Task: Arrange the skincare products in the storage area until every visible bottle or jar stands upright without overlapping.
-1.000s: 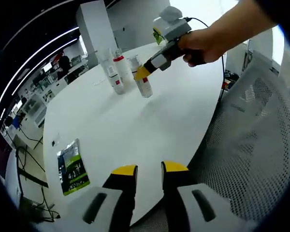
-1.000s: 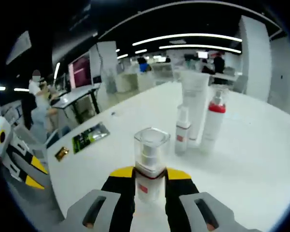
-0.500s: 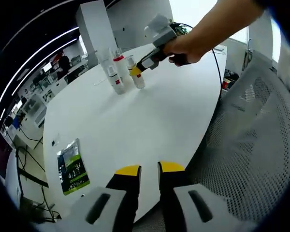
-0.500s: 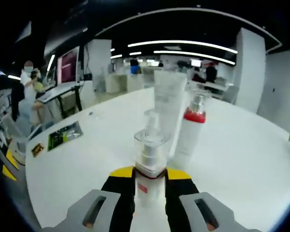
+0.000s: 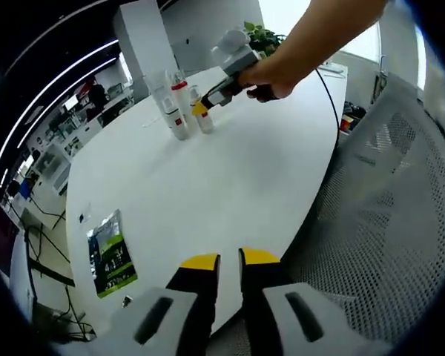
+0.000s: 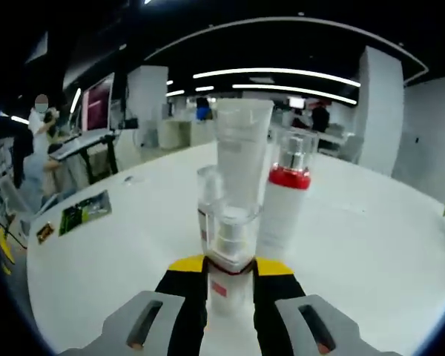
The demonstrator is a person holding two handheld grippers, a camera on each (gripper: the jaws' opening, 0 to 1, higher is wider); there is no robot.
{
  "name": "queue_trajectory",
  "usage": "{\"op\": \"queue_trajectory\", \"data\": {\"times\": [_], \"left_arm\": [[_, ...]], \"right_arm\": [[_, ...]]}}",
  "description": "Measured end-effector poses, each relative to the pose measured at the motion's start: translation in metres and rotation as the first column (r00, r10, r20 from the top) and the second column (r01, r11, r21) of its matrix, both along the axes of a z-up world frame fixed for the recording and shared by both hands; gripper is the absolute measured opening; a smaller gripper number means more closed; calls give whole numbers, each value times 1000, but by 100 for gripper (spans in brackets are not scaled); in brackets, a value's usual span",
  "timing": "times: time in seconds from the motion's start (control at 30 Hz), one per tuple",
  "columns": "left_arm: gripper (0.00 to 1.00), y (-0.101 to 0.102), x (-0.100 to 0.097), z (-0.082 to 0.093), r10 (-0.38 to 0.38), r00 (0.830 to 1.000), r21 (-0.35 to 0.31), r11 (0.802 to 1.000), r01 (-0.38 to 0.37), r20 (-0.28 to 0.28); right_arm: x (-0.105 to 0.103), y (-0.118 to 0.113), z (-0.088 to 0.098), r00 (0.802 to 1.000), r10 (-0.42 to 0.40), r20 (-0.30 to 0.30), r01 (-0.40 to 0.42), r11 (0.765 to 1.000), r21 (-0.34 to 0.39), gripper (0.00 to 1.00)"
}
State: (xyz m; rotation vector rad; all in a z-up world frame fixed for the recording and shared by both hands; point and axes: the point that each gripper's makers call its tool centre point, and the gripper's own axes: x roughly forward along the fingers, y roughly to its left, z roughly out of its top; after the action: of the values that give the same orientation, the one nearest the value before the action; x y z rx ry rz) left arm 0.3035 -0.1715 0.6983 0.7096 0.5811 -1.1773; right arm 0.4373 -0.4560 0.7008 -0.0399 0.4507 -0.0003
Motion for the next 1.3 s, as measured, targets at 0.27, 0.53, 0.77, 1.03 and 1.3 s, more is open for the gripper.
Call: {"op": "queue_trajectory", "data": {"times": [0.27, 0.53, 0.77, 1.03, 1.3], "left_arm": [[8, 1, -3, -5, -5, 1000, 23, 1000, 5, -13], [7, 2, -4, -8, -6, 1000, 38, 999, 6, -18], [6, 3, -5, -10, -9, 1000, 51, 999, 10, -21], [6, 4, -5, -12, -7, 1000, 59, 998, 8, -26], [6, 5, -3, -10, 1, 1000, 58, 998, 0, -19]], "right_arm": [[4, 2, 1, 999, 6, 52, -7, 1000, 4, 17], [4, 1, 1, 998, 30, 59, -29, 1000, -7, 17], [6, 1, 1, 997, 38, 69, -38, 999, -10, 17], [7, 2, 1, 997, 36, 65, -35, 999, -18, 17], [7, 2, 0, 997, 50, 59, -49, 998, -26, 18]]}}
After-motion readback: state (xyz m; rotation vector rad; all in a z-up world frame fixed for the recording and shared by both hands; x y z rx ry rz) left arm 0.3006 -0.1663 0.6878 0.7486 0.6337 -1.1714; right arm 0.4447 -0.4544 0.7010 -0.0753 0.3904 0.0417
